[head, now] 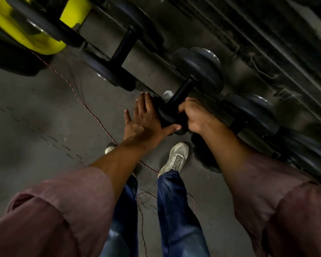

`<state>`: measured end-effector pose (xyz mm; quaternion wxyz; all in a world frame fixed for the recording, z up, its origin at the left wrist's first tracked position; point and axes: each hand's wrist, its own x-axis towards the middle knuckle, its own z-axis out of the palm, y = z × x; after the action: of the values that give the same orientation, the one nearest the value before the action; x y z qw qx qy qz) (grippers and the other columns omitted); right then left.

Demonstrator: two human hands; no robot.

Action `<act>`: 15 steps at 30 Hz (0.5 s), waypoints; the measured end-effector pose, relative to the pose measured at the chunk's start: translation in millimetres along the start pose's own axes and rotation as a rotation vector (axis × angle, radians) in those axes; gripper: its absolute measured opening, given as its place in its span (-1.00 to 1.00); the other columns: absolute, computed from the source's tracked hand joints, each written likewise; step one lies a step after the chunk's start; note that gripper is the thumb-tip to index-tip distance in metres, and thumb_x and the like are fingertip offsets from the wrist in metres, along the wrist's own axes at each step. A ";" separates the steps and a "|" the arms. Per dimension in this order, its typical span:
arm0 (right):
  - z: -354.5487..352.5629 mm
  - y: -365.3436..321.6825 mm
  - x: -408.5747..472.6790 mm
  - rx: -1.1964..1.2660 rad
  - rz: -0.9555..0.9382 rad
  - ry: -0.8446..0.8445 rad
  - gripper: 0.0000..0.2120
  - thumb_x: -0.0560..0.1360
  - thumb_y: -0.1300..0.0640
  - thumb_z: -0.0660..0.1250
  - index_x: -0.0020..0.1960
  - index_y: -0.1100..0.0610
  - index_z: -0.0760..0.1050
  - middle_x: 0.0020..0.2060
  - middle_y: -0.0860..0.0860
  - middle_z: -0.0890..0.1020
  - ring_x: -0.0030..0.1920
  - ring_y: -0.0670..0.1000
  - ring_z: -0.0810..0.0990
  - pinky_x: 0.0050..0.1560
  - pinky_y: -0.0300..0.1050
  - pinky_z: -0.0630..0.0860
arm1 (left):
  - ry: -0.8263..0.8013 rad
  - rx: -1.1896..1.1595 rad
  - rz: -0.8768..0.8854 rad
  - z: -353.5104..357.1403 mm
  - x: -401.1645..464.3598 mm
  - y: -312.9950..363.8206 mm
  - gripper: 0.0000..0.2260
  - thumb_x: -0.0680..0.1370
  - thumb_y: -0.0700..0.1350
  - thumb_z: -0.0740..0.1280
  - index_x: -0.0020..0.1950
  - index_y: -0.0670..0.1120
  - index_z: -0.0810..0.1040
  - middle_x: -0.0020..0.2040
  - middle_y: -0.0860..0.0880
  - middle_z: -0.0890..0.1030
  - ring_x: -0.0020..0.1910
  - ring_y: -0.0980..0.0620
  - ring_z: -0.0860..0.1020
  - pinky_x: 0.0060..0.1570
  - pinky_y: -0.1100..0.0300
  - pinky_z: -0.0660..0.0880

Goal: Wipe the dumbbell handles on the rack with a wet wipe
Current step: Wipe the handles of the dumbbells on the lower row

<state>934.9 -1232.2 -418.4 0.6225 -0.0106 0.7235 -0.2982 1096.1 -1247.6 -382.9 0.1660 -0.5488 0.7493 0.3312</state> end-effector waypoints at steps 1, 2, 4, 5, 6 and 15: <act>-1.2 0.1 -1.0 -0.023 0.015 0.004 -0.71 0.42 0.44 0.13 -0.13 0.13 0.54 -0.25 0.08 0.59 -0.17 0.05 0.57 -0.16 -0.09 0.53 | -0.003 0.000 0.000 0.2 -0.3 0.2 0.16 0.38 0.54 0.28 0.66 -0.08 -0.21 0.68 -0.07 -0.19 0.65 -0.08 -0.11 0.57 -0.30 -0.08; -2.6 0.5 -2.4 -0.045 0.027 0.012 -0.73 0.41 0.42 0.17 -0.18 0.13 0.56 -0.30 0.06 0.60 -0.20 0.05 0.58 -0.19 -0.10 0.52 | -0.006 0.000 -0.001 0.4 -0.4 0.3 0.15 0.38 0.54 0.29 0.66 -0.08 -0.21 0.67 -0.07 -0.19 0.65 -0.07 -0.12 0.57 -0.29 -0.08; -7.3 3.1 -4.5 -0.120 0.018 0.006 -0.75 0.41 0.41 0.23 -0.24 0.13 0.57 -0.35 0.05 0.62 -0.25 0.04 0.59 -0.24 -0.16 0.51 | -0.003 -0.001 -0.011 0.5 -0.4 0.9 0.16 0.38 0.53 0.29 0.67 -0.08 -0.21 0.68 -0.06 -0.20 0.65 -0.07 -0.12 0.57 -0.29 -0.07; -10.2 5.9 -6.6 -0.168 -0.002 0.002 -0.76 0.43 0.40 0.25 -0.25 0.12 0.58 -0.34 0.05 0.62 -0.27 0.02 0.59 -0.27 -0.21 0.50 | -0.003 -0.001 -0.014 0.3 -0.6 1.4 0.16 0.38 0.53 0.29 0.67 -0.08 -0.21 0.68 -0.06 -0.20 0.65 -0.08 -0.12 0.57 -0.29 -0.07; -13.1 9.1 -9.6 -0.210 -0.024 0.009 -0.77 0.46 0.38 0.28 -0.25 0.11 0.57 -0.34 0.03 0.61 -0.31 -0.03 0.58 -0.31 -0.27 0.47 | -0.005 0.002 -0.013 0.3 -0.7 1.7 0.16 0.38 0.54 0.28 0.67 -0.08 -0.21 0.67 -0.06 -0.20 0.65 -0.08 -0.12 0.57 -0.28 -0.07; -0.9 13.9 -8.6 -0.627 -0.328 0.205 -0.76 0.40 -0.05 0.40 -0.19 0.15 0.56 -0.30 0.03 0.66 -0.20 0.10 0.67 -0.15 0.11 0.63 | -0.018 -0.007 -0.024 -0.3 -0.1 2.1 0.17 0.37 0.53 0.30 0.66 -0.08 -0.24 0.67 -0.06 -0.22 0.65 -0.07 -0.13 0.57 -0.28 -0.07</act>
<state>941.0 -1217.1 -416.9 0.4573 -0.2869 0.8269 -0.1576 1094.2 -1247.4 -382.0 0.1747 -0.5553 0.7400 0.3370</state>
